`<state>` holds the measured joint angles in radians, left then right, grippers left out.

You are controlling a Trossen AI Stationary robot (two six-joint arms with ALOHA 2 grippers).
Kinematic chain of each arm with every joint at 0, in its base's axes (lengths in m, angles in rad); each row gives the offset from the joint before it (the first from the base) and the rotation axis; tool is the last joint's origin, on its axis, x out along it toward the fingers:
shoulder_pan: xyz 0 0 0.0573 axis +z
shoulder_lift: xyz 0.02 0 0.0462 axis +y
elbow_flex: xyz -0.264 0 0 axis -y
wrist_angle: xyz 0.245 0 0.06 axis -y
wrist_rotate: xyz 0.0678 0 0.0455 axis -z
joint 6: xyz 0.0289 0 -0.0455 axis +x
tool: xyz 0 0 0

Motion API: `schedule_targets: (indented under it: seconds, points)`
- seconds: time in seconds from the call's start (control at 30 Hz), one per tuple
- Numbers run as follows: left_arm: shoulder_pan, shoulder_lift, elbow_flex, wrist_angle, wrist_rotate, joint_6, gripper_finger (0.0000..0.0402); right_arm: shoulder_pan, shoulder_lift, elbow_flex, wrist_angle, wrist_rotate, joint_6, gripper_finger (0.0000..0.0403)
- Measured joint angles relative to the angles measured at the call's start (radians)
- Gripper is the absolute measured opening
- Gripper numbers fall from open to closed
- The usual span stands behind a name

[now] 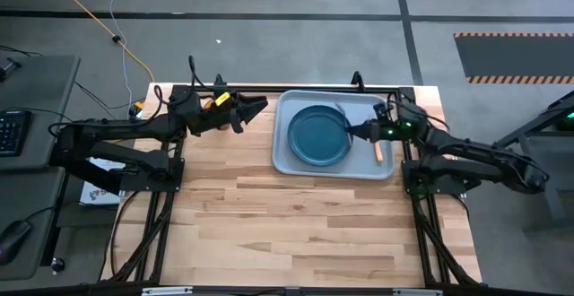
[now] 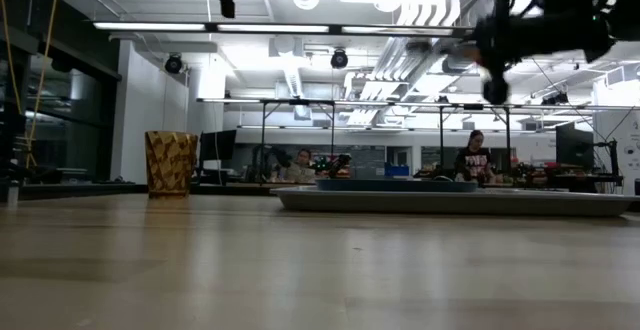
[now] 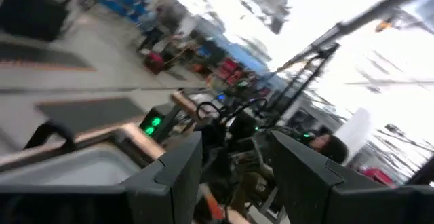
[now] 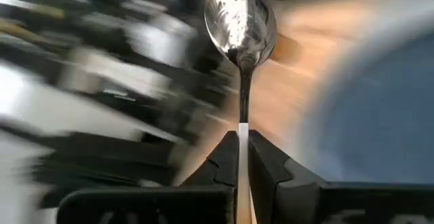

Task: Pick and place plate/cup/fork/spoon on tray
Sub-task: Put the orange spoon on the blue tray to the right of the blue plate

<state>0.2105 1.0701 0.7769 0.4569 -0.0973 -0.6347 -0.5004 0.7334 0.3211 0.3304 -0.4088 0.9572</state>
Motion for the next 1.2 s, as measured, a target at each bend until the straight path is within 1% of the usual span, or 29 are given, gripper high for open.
schedule_targets:
  seconds: [0.07,0.17,0.23,0.33,0.5,0.6,0.7,0.83,1.03,1.13,1.2]
  points:
    - [-0.003,0.023,0.000,0.051,0.055,0.029,0.0163,0.058,0.021,-0.014,0.197,0.036,0.053,0.0002]
    - [-0.016,0.081,0.008,0.137,0.145,0.060,0.0163,0.161,0.085,-0.013,0.399,0.121,0.061,0.0001]
    - [-0.034,0.135,0.042,0.147,0.177,0.109,0.0163,0.227,0.142,0.006,0.494,0.162,0.050,0.0001]
    - [-0.065,0.227,0.109,0.141,0.200,0.210,0.0164,0.317,0.236,0.060,0.581,0.181,-0.003,0.0001]
    - [-0.097,0.341,0.215,0.142,0.204,0.358,0.0164,0.409,0.378,0.171,0.634,0.156,-0.077,0.0001]
    - [-0.109,0.373,0.253,0.142,0.204,0.419,0.0164,0.432,0.435,0.225,0.639,0.117,-0.084,0.0000]
    - [-0.116,0.382,0.265,0.141,0.223,0.460,0.0164,0.445,0.483,0.271,0.639,0.094,-0.086,0.0000]
    - [-0.123,0.382,0.265,0.138,0.231,0.472,0.0164,0.451,0.539,0.318,0.640,0.043,-0.084,0.0000]
    - [-0.134,0.382,0.265,0.140,0.320,0.470,0.0162,0.451,0.604,0.345,0.640,0.006,-0.051,0.0000]
    - [-0.139,0.382,0.265,0.139,0.337,0.457,0.0139,0.451,0.611,0.348,0.645,-0.009,-0.039,0.0000]
    - [-0.139,0.377,0.265,0.128,0.352,0.456,0.0104,0.451,0.607,0.348,0.647,-0.011,-0.039,0.0000]
